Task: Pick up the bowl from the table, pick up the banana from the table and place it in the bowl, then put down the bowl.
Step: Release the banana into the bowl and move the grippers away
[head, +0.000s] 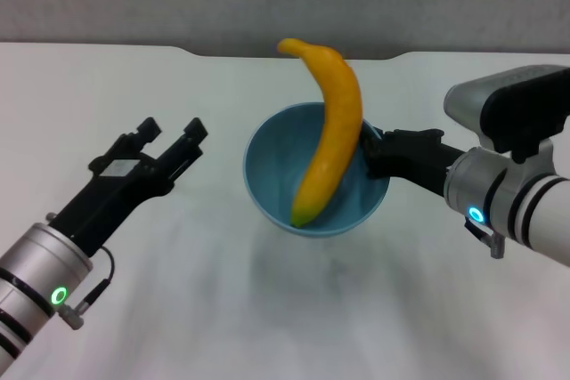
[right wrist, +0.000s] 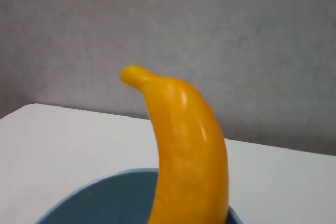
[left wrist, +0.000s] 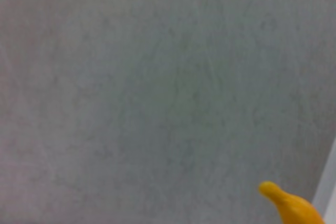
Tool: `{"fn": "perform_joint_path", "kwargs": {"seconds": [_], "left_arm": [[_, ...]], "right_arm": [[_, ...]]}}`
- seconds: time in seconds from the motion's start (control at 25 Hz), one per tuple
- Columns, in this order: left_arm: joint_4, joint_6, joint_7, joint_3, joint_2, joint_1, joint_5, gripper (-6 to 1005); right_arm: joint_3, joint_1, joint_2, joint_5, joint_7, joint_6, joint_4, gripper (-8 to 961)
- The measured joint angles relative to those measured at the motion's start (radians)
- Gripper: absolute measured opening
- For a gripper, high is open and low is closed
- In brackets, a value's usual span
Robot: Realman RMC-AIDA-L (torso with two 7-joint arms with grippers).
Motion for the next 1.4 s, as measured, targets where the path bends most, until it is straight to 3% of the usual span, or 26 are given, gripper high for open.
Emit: {"fn": "perform_joint_path", "kwargs": {"seconds": [0.32,0.6,1.08,1.4], "left_arm": [[-0.055,0.112,-0.038,-0.043,0.001,0.017,0.109,830],[-0.062,0.140,-0.038,-0.053,0.001,0.025,0.119,830],[-0.063,0.165,-0.038,-0.074,0.000,0.041,0.122,830],[-0.063,0.178,-0.038,-0.074,0.000,0.041,0.122,829]], "right_arm": [[0.054,0.131,-0.001,0.125,-0.006,0.002,0.202,44],[0.055,0.161,0.001,0.219,-0.014,0.010,0.239,44],[0.065,0.272,0.002,0.222,-0.012,0.235,0.338,44],[0.065,0.278,0.005,0.221,-0.013,0.278,0.361,44]]}}
